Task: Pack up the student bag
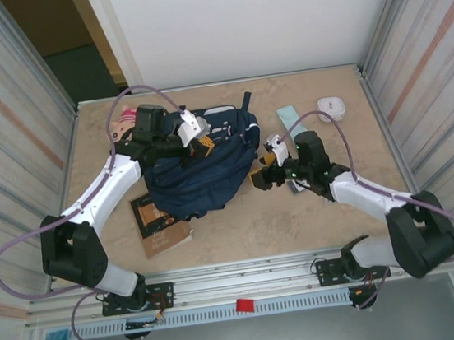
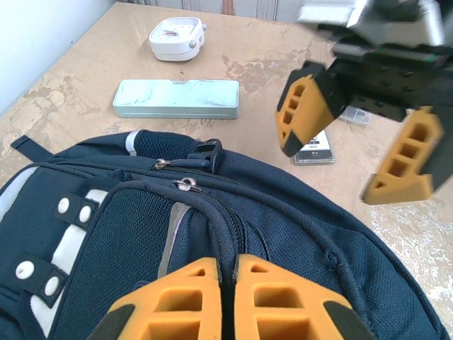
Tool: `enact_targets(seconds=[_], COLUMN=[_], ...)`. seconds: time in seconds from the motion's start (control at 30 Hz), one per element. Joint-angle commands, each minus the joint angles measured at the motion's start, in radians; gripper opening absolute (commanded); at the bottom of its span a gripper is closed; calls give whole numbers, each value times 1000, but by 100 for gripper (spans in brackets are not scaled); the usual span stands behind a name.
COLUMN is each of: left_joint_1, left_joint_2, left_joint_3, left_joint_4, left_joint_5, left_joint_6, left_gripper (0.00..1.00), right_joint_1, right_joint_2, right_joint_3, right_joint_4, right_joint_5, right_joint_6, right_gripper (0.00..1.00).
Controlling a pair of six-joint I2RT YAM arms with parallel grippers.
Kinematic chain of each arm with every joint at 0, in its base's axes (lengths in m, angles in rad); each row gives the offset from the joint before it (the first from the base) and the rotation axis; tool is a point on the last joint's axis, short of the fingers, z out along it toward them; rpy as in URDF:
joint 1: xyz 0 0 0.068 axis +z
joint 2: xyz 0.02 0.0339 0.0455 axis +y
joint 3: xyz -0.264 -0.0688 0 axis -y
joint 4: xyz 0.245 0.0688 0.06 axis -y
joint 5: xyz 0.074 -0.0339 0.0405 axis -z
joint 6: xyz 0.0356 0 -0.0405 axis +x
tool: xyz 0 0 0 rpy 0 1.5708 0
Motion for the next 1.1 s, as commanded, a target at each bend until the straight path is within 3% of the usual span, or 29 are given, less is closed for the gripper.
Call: enact_targets(seconds=[0.0, 0.2, 0.3, 0.4, 0.43, 0.47, 0.5, 0.53, 0.63, 0.73, 0.93, 1.07], left_joint_1=[5, 6, 5, 4, 4, 2, 1, 1, -10, -72, -146, -160], left_joint_2=[-57, -59, -66, -67, -68, -70, -73, -75, -93, -113, -104, -71], left_joint_3=[39, 36, 27, 16, 11, 5, 0, -4, -20, -40, -71, -83], left_joint_4=[29, 33, 40, 41, 41, 41, 41, 36, 13, -29, -52, -23], left_joint_5=[49, 69, 73, 78, 73, 65, 57, 51, 37, -76, -250, -379], left_joint_6=[19, 10, 3, -4, -5, -6, -6, -7, -6, 32, 21, 4], left_gripper=[0, 0, 0, 0, 0, 0, 0, 9, 55, 76, 90, 89], right_joint_1=[60, 137, 153, 159, 159, 159, 158, 158, 155, 155, 149, 150], right_joint_2=[-43, 54, 107, 128, 125, 117, 111, 103, 95, 97, 108, 102], right_joint_3=[55, 151, 180, 196, 198, 199, 198, 198, 207, 222, 237, 239], right_joint_4=[-117, -114, -87, -42, -34, -24, -18, -15, -9, -5, -2, -2], right_joint_5=[120, 156, 158, 151, 145, 143, 137, 135, 122, 117, 107, 97], right_joint_6=[-187, -301, -318, -317, -319, -322, -330, -336, -336, -335, -334, -332], right_gripper=[79, 76, 66, 27, 8, 0, 0, 0, 0, 0, 0, 0])
